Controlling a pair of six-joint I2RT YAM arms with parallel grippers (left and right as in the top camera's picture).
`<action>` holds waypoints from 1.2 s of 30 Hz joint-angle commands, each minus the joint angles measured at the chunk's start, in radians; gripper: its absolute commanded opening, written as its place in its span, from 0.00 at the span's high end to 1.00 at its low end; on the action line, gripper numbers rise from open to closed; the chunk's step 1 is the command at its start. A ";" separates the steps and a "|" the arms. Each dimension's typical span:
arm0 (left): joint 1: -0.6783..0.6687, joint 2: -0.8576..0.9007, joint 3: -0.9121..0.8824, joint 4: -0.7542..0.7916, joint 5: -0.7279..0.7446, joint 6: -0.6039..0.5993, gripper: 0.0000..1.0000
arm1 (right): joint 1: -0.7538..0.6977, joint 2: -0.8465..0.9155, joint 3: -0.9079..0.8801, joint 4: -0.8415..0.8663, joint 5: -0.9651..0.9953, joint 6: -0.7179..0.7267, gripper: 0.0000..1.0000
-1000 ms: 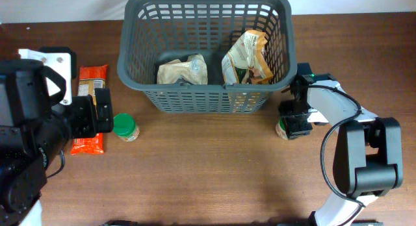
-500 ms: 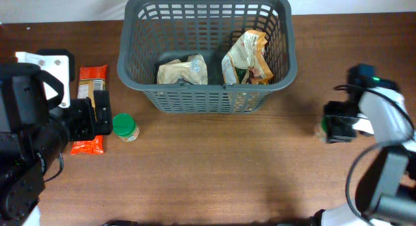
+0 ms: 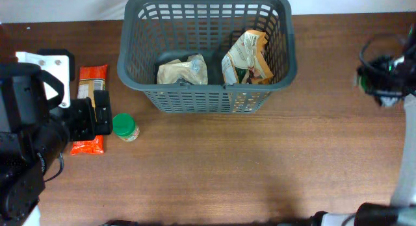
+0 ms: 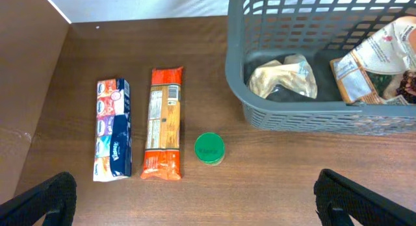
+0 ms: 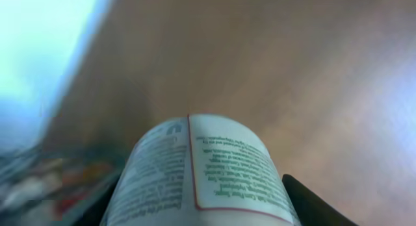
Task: Pack container
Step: 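Lift the jar with the right gripper and carry it over the basket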
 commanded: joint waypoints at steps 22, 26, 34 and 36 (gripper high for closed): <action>-0.003 -0.009 -0.003 0.000 0.034 0.015 0.01 | 0.748 0.272 0.310 0.127 0.093 -0.634 0.96; -0.003 -0.009 -0.003 0.000 0.034 0.015 0.01 | 0.748 0.335 0.310 0.156 0.092 -0.633 0.96; -0.003 -0.009 -0.003 0.000 0.034 0.015 0.01 | 0.748 0.418 0.310 0.174 0.091 -0.573 0.96; -0.003 -0.009 -0.003 0.000 0.034 0.015 0.01 | 0.748 0.431 0.310 0.174 0.090 -0.556 0.96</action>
